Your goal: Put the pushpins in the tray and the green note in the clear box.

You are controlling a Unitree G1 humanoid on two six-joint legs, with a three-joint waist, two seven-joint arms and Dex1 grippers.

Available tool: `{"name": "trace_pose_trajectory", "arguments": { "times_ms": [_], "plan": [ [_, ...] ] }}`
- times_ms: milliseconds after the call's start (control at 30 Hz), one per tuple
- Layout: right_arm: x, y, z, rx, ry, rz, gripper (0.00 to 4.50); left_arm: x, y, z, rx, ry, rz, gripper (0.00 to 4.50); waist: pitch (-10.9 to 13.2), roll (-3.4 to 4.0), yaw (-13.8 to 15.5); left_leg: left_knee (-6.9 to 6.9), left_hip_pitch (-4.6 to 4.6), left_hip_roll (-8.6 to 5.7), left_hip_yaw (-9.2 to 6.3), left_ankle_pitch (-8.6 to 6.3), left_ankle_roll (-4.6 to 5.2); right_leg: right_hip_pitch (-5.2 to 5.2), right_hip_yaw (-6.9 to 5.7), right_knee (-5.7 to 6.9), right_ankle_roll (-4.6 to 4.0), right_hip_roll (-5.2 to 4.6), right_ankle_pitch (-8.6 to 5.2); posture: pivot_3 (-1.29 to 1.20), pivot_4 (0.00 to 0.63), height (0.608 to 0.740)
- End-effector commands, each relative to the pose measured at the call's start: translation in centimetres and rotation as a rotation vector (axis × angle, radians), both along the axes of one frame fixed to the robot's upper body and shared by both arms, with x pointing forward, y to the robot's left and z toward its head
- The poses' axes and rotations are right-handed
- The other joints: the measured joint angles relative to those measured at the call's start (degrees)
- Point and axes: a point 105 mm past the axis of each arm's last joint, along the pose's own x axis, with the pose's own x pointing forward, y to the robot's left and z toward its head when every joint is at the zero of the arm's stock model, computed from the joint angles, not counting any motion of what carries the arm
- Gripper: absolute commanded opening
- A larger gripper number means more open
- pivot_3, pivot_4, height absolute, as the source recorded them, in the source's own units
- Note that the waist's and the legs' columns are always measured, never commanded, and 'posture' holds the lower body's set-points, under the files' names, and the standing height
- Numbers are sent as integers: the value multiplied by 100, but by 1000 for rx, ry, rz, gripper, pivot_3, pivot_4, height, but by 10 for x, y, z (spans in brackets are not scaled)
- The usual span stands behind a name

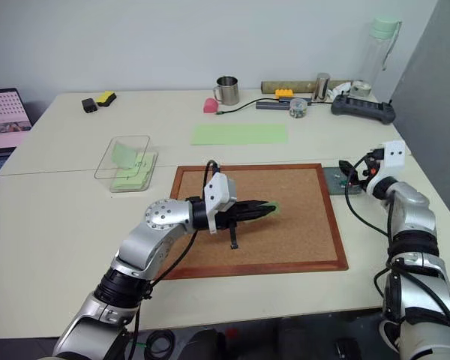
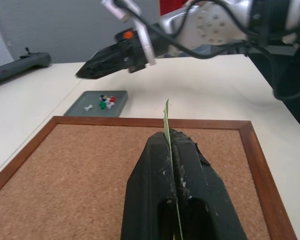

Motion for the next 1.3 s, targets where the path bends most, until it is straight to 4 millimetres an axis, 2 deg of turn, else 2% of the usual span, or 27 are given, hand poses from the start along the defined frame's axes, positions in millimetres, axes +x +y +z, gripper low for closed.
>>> {"name": "trace_pose_trajectory", "arguments": {
  "times_ms": [33, 100, 200, 333, 500, 567, 800, 833, 900, 1000, 1133, 1167, 1200, 1300],
  "plan": [
    [-30, 35, 28, -63, -109, 205, 4112, 21, 19, 28, -92, -28, 113, 0, 0, 0, 3, 0, 2, 0, 1, 0, 0, 0, -1, 2, 0, 1, 0, 0, 150, 740],
    [-53, 60, 31, -87, -124, 319, 4112, 50, 44, 45, -154, -70, 297, 0, 2, 4, 16, 3, 5, 1, 0, 0, 0, 0, -2, 6, 2, 2, -1, 0, 150, 740],
    [-73, 85, 36, -79, -142, 397, 4112, 83, 84, 61, -213, -104, 543, 0, 2, 3, 5, 7, 4, 0, -7, 1, -1, 0, -7, 13, 23, 3, -13, 0, 150, 740],
    [-98, 133, 59, -3, -187, 548, 4112, 118, 157, 74, -263, -147, 924, 0, 2, 3, -38, 8, 13, 0, -5, 1, -1, 0, -3, 21, 29, 4, -13, 0, 150, 740],
    [-116, 174, 84, 47, -217, 677, 4112, 132, 229, 63, -155, -204, 1307, 0, 3, 1, -14, 7, 10, 0, -11, 1, -1, -1, -11, 18, 27, 3, -12, 0, 150, 740],
    [-119, 182, 91, 62, -226, 705, 4112, 133, 247, 55, -157, -172, 1402, 0, 2, 0, 33, 7, 5, -1, -15, 1, -2, -1, -18, 16, 15, -1, -5, 0, 150, 740],
    [-115, 184, 99, 73, -222, 722, 4112, 138, 260, 35, -174, -83, 1467, 0, -1, -6, 200, 17, -89, -11, -43, 2, -3, -71, -51, 12, 3, -16, 6, 0, 150, 740],
    [-114, 184, 99, 72, -222, 724, 4130, 139, 259, 35, -183, -80, 1457, 394, -1, -6, 205, 18, -101, -12, -43, 2, -3, -82, -52, 14, 2, -17, 6, 0, 150, 740],
    [-114, 184, 100, 70, -221, 725, 4130, 140, 257, 36, -190, -80, 1442, 658, -1, -6, 211, 18, -108, -11, -50, 2, -3, -85, -61, 14, 2, -17, 6, 0, 150, 740],
    [-113, 183, 99, 67, -219, 723, 4130, 141, 255, 38, -193, -89, 1429, 1403, -1, -6, 213, 17, -109, -11, -56, 2, -3, -85, -67, 16, 2, -17, 6, 0, 150, 740],
    [-110, 180, 95, 48, -212, 697, 4130, 140, 255, 45, -185, -134, 1416, 2104, -1, -6, 205, 21, -106, -12, -55, 2, -3, -85, -65, 27, 2, -17, 6, 0, 150, 740],
    [-109, 178, 94, 51, -210, 690, 4130, 140, 253, 49, -187, -153, 1403, 2398, -1, -6, 203, 23, -106, -11, -56, 2, -3, -85, -67, 30, 2, -16, 6, 0, 150, 740],
    [-108, 176, 92, 50, -206, 679, 4130, 140, 248, 54, -196, -173, 1367, 2475, -1, -6, 199, 24, -106, -11, -57, 3, -3, -85, -67, 31, 2, -15, 6, 0, 150, 740],
    [-102, 167, 85, 26, -188, 629, 4130, 139, 226, 63, -216, -188, 1222, 3128, -1, -6, 177, 24, -105, -10, -58, 3, -5, -85, -68, 36, 2, -14, 6, 0, 150, 740]
  ]
}}
